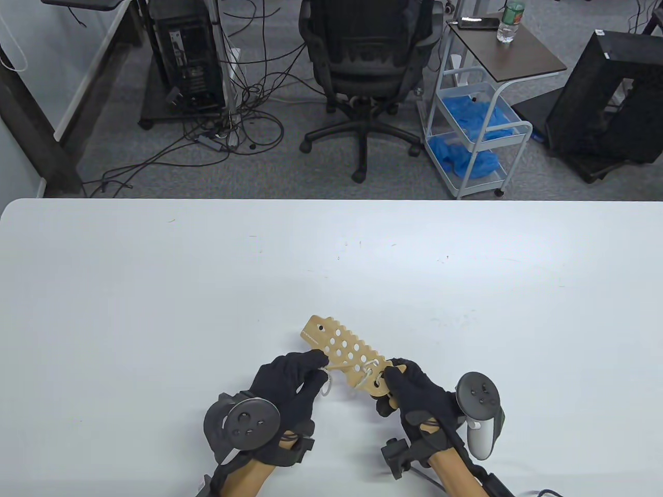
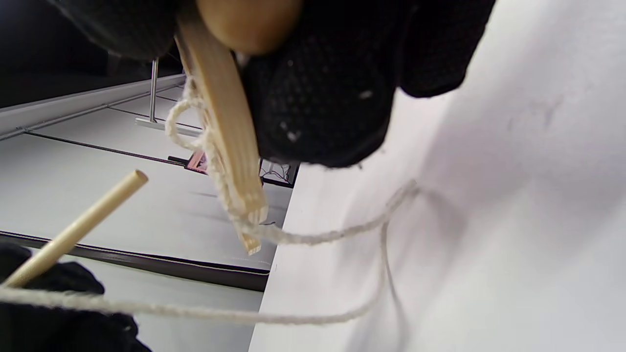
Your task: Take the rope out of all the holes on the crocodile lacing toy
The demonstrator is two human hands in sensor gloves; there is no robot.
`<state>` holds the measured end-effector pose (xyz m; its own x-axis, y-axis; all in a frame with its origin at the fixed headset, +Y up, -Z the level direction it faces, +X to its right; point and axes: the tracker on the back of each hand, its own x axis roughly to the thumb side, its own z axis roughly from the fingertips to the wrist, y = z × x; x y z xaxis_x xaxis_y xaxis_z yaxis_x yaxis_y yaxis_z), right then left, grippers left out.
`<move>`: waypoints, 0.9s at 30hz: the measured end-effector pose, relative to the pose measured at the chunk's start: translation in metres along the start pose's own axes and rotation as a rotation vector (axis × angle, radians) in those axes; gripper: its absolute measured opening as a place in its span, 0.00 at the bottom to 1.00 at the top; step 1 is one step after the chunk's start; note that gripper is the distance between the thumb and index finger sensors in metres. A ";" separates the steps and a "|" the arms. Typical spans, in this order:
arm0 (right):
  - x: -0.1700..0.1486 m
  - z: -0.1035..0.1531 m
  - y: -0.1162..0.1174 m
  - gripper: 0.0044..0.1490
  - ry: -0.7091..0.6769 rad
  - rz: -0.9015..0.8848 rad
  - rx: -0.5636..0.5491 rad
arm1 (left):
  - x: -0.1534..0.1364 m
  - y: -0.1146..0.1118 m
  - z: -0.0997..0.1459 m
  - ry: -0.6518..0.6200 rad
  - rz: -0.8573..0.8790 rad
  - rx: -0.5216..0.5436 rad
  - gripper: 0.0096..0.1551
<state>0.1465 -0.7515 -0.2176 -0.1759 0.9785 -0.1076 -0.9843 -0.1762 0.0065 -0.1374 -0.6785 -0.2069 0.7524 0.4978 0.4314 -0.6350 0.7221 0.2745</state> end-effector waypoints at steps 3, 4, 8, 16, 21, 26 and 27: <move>-0.001 0.000 0.003 0.29 -0.004 0.017 0.026 | 0.004 -0.002 0.000 -0.023 -0.026 -0.015 0.22; -0.001 0.000 0.004 0.29 -0.005 0.019 0.035 | 0.005 -0.003 0.000 -0.032 -0.038 -0.023 0.21; -0.001 0.000 0.008 0.29 -0.014 0.029 0.062 | 0.009 -0.006 0.000 -0.059 -0.066 -0.043 0.21; 0.001 0.000 0.013 0.29 -0.035 0.041 0.118 | 0.014 -0.010 0.001 -0.091 -0.095 -0.068 0.21; 0.002 0.000 0.015 0.29 -0.050 0.048 0.142 | 0.020 -0.012 0.002 -0.137 -0.191 -0.075 0.21; 0.004 0.000 0.018 0.29 -0.067 0.045 0.183 | 0.027 -0.016 0.004 -0.173 -0.268 -0.096 0.21; 0.004 0.000 0.018 0.29 -0.070 0.043 0.192 | 0.028 -0.016 0.004 -0.180 -0.280 -0.098 0.21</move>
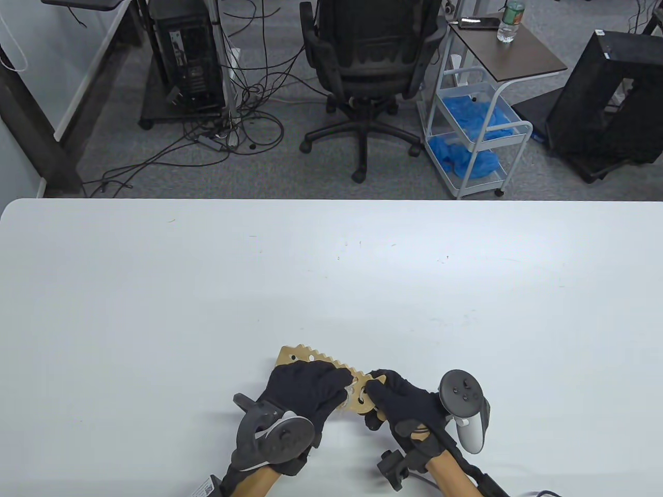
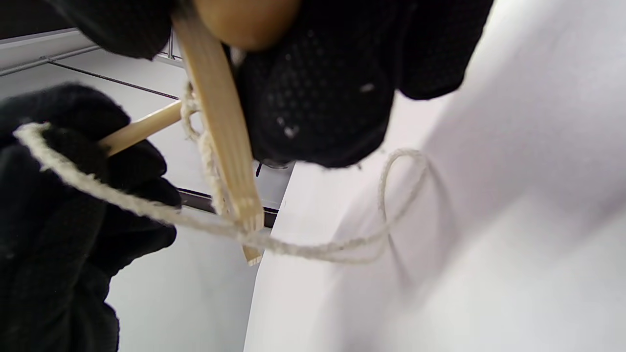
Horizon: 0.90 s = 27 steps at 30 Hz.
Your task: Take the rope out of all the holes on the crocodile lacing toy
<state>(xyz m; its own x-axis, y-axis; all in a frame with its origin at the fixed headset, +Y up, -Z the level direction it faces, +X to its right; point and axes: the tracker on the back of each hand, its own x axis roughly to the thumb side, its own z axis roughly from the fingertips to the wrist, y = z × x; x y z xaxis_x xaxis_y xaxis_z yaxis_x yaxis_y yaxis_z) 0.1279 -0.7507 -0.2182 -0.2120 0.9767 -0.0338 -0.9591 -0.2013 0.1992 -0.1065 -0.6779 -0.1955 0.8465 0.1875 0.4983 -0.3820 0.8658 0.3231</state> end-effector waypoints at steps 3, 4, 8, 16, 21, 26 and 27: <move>0.001 0.000 0.001 0.29 -0.010 -0.004 0.018 | 0.003 0.000 0.001 -0.009 -0.027 0.000 0.22; 0.002 0.000 0.001 0.29 -0.013 -0.005 0.024 | 0.004 0.000 0.001 -0.011 -0.031 0.000 0.22; 0.003 -0.001 0.005 0.29 -0.025 -0.004 0.059 | 0.006 -0.001 0.001 -0.018 -0.046 -0.004 0.22; 0.001 0.000 0.000 0.30 0.017 -0.115 0.041 | 0.005 0.002 0.000 -0.001 -0.015 0.006 0.33; -0.003 0.003 -0.016 0.30 0.062 -0.255 -0.074 | -0.010 0.010 0.000 0.093 0.133 0.055 0.26; -0.002 0.007 -0.027 0.30 0.047 -0.387 -0.131 | -0.021 0.005 -0.003 0.164 0.239 0.014 0.21; 0.000 0.007 -0.028 0.30 0.033 -0.399 -0.135 | -0.022 0.003 -0.003 0.174 0.253 0.008 0.21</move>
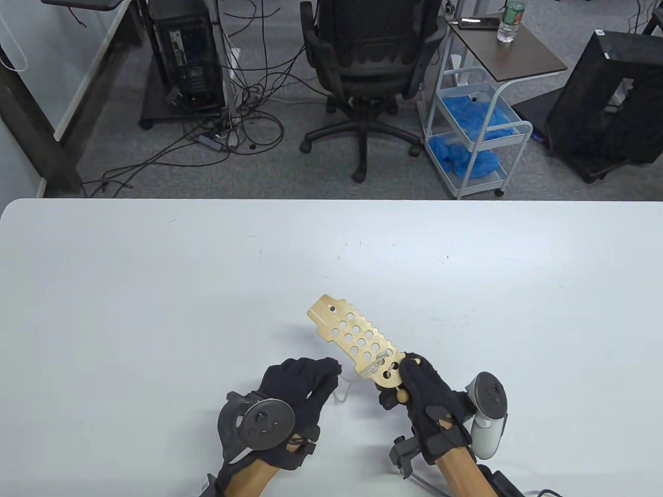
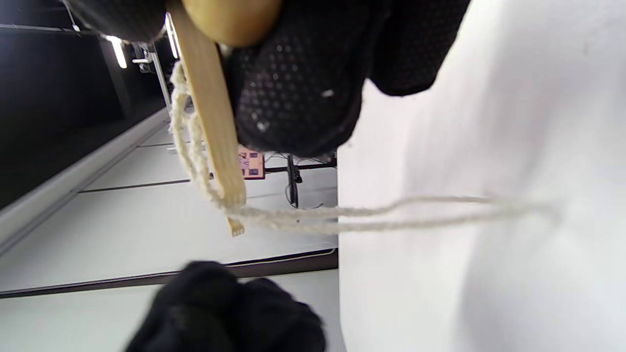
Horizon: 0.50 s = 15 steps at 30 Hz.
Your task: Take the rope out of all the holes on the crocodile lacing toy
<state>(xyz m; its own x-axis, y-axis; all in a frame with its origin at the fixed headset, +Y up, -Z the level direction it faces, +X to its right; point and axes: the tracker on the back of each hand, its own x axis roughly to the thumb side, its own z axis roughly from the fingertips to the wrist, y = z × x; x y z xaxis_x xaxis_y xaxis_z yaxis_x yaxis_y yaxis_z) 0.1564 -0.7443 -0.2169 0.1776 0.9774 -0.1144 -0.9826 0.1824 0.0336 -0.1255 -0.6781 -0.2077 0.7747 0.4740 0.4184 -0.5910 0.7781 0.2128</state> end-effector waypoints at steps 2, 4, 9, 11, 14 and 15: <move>0.004 0.000 0.000 0.30 -0.023 -0.014 0.012 | -0.002 -0.002 0.000 0.024 0.019 -0.016 0.21; 0.006 0.000 0.001 0.30 -0.038 -0.035 0.046 | -0.004 -0.005 -0.001 0.052 0.021 -0.033 0.21; 0.006 -0.003 0.011 0.30 -0.043 -0.107 0.190 | -0.013 -0.010 0.000 0.113 0.048 -0.061 0.23; 0.006 -0.003 0.016 0.30 -0.049 -0.120 0.245 | -0.018 -0.013 0.000 0.150 0.130 -0.075 0.24; 0.006 -0.003 0.024 0.30 -0.052 -0.145 0.343 | -0.025 -0.019 -0.001 0.149 0.290 -0.117 0.31; 0.005 -0.003 0.026 0.30 -0.049 -0.154 0.365 | -0.026 -0.021 -0.002 0.130 0.331 -0.139 0.34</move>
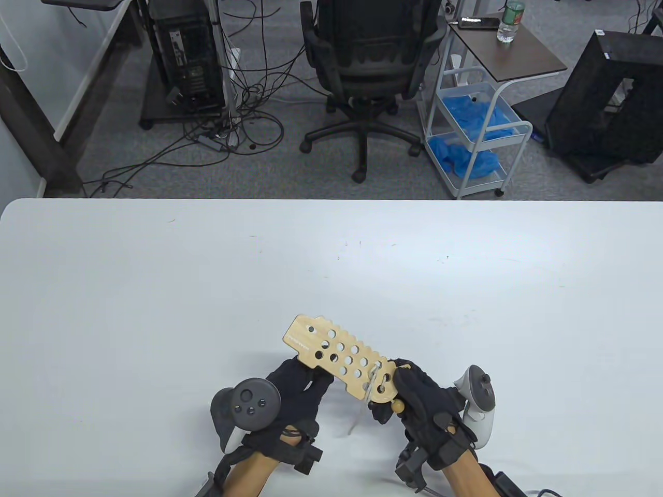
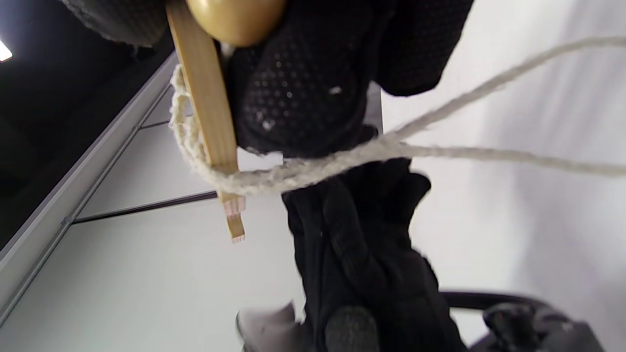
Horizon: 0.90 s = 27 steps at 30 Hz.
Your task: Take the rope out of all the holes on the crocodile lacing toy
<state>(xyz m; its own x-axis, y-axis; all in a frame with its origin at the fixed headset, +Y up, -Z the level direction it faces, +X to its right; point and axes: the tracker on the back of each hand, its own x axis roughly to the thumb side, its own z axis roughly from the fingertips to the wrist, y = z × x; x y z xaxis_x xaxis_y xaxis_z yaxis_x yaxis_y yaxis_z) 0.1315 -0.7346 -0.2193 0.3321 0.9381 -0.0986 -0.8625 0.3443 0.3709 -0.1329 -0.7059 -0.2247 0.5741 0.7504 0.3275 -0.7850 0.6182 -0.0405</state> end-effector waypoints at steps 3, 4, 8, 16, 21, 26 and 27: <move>-0.004 -0.002 0.009 0.30 0.017 -0.027 0.092 | -0.002 -0.008 -0.004 -0.070 0.173 -0.126 0.39; -0.005 -0.002 0.010 0.30 0.018 -0.027 0.104 | -0.002 -0.010 -0.005 -0.077 0.198 -0.146 0.39; -0.009 -0.004 0.019 0.30 0.038 -0.035 0.191 | 0.001 -0.022 -0.007 -0.131 0.268 -0.321 0.41; -0.011 -0.003 0.020 0.30 0.044 -0.027 0.191 | 0.005 -0.017 -0.006 -0.142 0.229 -0.266 0.34; -0.007 -0.003 0.017 0.30 0.026 -0.031 0.175 | 0.007 -0.012 -0.005 -0.143 0.210 -0.246 0.35; -0.004 -0.002 0.010 0.30 0.014 -0.045 0.116 | 0.008 -0.006 -0.004 -0.132 0.133 -0.195 0.30; -0.004 -0.002 0.008 0.30 0.012 -0.040 0.103 | 0.008 -0.005 -0.004 -0.123 0.106 -0.175 0.29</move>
<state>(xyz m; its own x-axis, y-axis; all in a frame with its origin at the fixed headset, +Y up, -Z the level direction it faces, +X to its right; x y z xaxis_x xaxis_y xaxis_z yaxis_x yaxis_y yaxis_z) 0.1223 -0.7351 -0.2177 0.3606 0.9241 -0.1264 -0.8045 0.3767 0.4592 -0.1237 -0.7023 -0.2258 0.4497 0.7858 0.4247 -0.7807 0.5768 -0.2405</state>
